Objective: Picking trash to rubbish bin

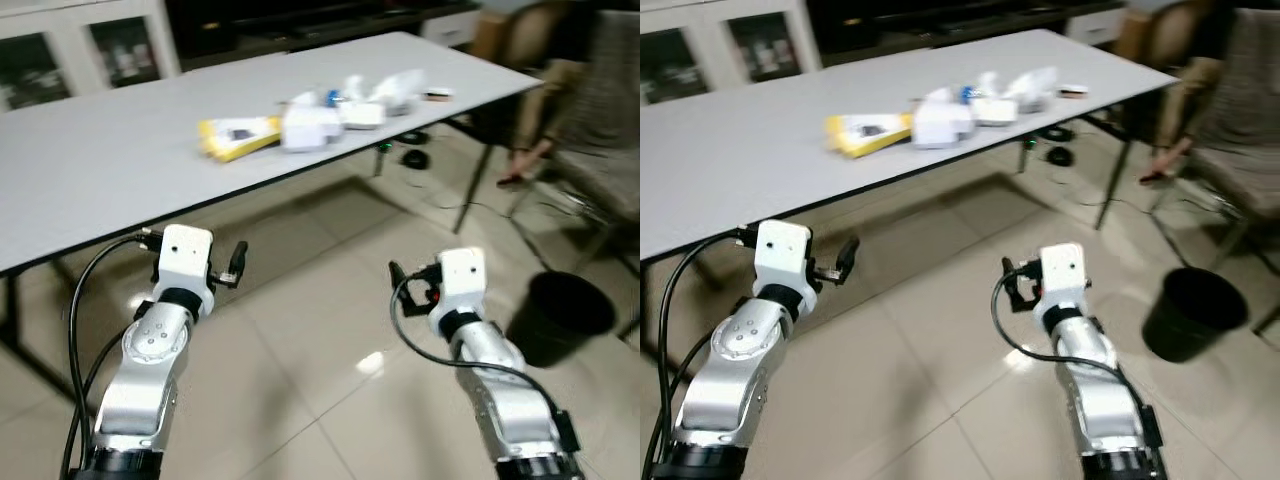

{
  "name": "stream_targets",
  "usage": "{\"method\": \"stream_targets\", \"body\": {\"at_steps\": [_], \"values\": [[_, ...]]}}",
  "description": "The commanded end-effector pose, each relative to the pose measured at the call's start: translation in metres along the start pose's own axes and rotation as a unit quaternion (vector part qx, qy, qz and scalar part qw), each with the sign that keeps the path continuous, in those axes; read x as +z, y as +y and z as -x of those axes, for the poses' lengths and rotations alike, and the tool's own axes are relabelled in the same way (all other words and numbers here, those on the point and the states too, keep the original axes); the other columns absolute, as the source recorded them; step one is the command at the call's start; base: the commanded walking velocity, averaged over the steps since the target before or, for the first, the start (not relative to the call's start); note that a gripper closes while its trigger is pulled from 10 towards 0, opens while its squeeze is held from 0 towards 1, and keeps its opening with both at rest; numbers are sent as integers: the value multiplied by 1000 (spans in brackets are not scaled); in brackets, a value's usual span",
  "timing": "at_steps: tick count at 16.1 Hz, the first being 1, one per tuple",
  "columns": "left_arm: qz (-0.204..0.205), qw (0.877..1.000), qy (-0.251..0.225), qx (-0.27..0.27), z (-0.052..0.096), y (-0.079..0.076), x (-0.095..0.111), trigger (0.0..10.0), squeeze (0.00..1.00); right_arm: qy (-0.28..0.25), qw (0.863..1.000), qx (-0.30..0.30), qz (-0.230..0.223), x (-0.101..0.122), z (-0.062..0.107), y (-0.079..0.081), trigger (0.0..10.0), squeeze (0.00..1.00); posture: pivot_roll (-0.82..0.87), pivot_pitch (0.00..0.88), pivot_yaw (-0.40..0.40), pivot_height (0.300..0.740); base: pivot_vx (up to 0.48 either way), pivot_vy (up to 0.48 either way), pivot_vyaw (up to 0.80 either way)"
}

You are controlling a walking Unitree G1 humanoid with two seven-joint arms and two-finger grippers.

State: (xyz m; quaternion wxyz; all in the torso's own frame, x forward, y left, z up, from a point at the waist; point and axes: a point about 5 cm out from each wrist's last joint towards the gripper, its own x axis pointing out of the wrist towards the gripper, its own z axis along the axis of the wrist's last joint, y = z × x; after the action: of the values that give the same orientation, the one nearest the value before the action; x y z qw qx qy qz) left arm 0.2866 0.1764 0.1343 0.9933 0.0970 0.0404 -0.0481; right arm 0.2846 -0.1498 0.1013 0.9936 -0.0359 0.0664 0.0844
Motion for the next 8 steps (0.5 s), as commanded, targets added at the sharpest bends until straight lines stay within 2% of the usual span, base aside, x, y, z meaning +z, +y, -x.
{"method": "stream_targets", "body": {"at_steps": [1, 3, 4, 8], "values": [[-7, 1000, -8, 1, 0, 1, 7, 10000, 0, -8, 1000, 9, 6, 7, -2, 1, 10000, 0, -40, 0, 9, 740, 334, 0, 0], [-10, 1000, -10, 1, 1, 1, 8, 10000, 0, -12, 1000, 13, 4, 9, -3, 0, 10000, 0, -37, 0, 8, 740, 339, 0, 0], [-11, 1000, -11, 1, 1, 1, 8, 10000, 0, -12, 1000, 15, 2, 9, -3, 1, 10000, 0, -35, 0, 8, 740, 341, 0, 488], [-18, 1000, -19, 3, 2, 7, 15, 10000, 0, -25, 1000, 16, 1, 15, -5, -1, 10000, 0, -26, 0, 12, 740, 347, 0, 800]]}}
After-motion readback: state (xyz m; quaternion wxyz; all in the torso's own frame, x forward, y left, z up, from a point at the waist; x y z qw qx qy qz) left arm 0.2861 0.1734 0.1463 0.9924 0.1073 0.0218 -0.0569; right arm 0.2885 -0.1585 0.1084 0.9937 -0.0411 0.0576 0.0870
